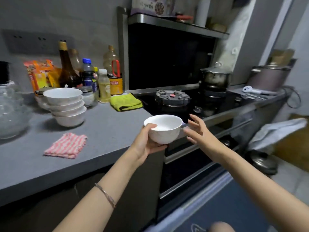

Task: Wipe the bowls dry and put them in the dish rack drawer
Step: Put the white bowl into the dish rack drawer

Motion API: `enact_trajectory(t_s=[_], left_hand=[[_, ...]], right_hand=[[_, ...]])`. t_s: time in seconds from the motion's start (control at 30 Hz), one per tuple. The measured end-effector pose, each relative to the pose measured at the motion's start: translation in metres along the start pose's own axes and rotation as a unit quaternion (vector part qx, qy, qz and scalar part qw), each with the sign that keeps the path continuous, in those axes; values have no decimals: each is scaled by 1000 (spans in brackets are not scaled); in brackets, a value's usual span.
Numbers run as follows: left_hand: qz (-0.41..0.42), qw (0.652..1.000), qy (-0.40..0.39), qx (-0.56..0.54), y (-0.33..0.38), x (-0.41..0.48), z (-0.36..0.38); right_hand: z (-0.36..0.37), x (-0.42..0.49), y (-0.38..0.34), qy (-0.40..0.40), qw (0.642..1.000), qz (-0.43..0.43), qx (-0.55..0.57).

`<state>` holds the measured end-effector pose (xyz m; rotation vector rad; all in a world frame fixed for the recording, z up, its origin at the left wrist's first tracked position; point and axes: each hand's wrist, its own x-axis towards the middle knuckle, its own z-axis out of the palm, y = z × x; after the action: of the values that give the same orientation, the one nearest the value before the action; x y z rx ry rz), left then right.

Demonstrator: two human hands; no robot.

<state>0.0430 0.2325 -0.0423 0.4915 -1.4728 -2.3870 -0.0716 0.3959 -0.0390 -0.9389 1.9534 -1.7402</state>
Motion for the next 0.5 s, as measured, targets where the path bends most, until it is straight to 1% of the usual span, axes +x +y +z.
enact_trajectory(t_s=[0.1,0.23,0.33,0.43,0.5], left_hand=[[1,999,-8,33,-33,-1,9],[-3,999,1,44,-81,-7,16],[22,998,27,46,-92,-1,19],[61,994,45,76,-90,10,19],[72,992,57,86,-89,16,18]], right_hand=[[-23,-17,30,42,988,88,119],[-36,-31,88,59,946,193,253],[-30,-15,123,55,919,238,310],[-21,10,152,48,895,265,356],[-15,25,167,45,883,275,377]])
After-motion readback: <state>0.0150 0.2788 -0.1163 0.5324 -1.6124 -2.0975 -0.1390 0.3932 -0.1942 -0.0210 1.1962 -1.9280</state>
